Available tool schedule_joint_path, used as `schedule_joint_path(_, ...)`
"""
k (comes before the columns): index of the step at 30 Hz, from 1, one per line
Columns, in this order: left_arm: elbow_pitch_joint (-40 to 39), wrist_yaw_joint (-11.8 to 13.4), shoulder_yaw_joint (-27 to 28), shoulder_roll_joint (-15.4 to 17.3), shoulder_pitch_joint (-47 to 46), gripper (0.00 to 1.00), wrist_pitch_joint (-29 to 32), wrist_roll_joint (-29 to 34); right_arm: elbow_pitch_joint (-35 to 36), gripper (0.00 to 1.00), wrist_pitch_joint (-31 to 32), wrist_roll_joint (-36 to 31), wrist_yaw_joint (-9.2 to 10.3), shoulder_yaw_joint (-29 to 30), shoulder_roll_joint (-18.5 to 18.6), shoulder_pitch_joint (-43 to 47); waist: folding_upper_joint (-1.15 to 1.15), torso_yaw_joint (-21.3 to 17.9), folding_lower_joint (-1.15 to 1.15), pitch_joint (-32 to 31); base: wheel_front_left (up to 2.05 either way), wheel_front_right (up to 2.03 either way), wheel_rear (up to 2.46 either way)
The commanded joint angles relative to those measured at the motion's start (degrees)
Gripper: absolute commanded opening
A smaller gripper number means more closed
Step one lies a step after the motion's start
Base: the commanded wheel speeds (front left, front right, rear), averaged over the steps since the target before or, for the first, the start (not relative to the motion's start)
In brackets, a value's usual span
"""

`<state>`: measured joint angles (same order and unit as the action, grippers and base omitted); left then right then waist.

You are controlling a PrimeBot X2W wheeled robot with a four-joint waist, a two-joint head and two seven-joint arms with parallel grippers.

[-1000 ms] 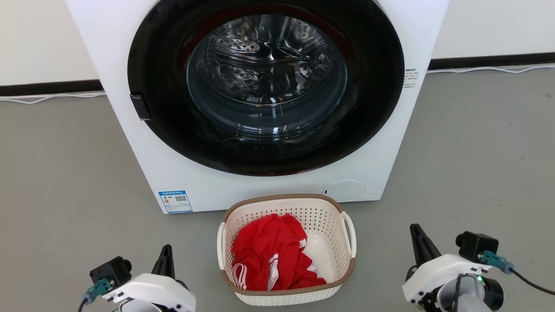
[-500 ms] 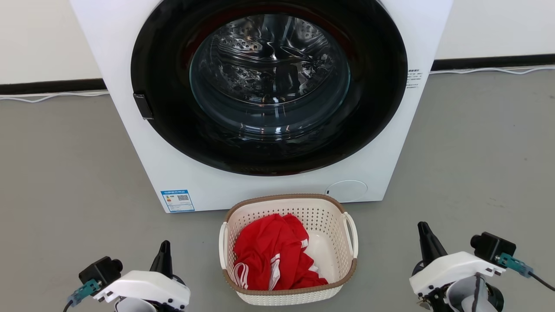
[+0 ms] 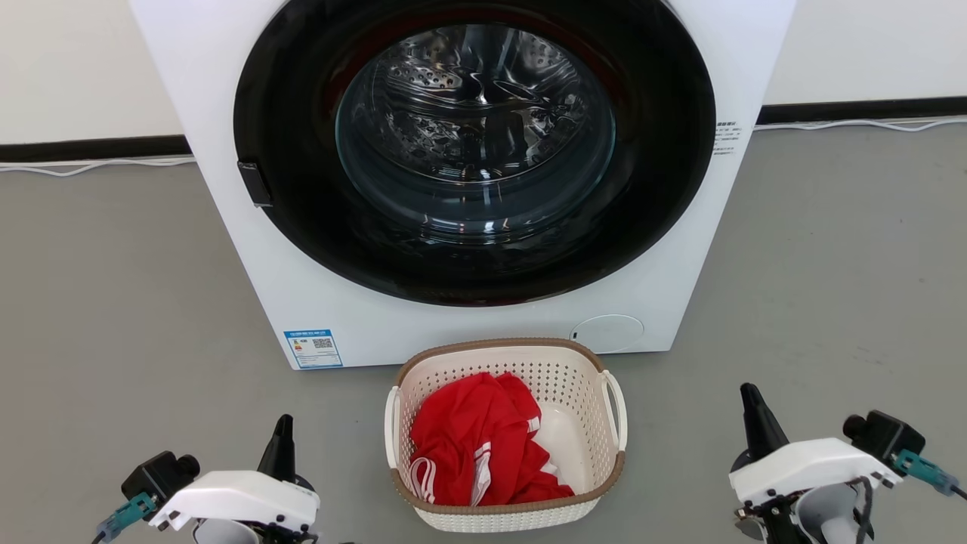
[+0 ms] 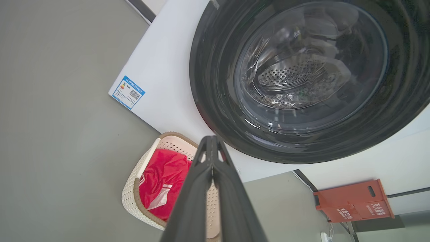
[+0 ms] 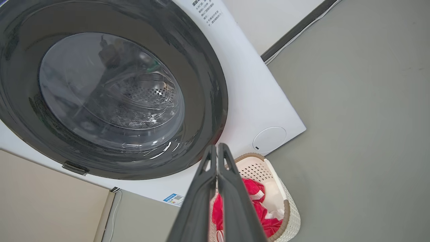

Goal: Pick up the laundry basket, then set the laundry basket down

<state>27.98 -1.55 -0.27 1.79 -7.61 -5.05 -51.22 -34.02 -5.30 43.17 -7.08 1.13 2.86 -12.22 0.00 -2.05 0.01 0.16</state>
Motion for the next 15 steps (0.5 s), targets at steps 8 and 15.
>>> schedule_joint_path(8, -3.3, -1.2, 1.7, 0.6, -0.8, 0.0, 1.5, -6.0, 4.1, 0.0, 1.9, 7.1, -0.22, 0.4, 0.1, -0.1, 0.0, 0.3, -0.01, 0.0, 0.0, 0.0, 0.0)
schedule_joint_path(15, -4.6, -1.7, 2.3, 0.6, -0.5, 0.0, 2.7, -10.1, 6.0, 0.0, 3.0, 12.0, -0.25, 1.0, 0.1, 0.7, 0.0, 0.5, -0.01, 0.0, 0.0, 0.0, 0.0)
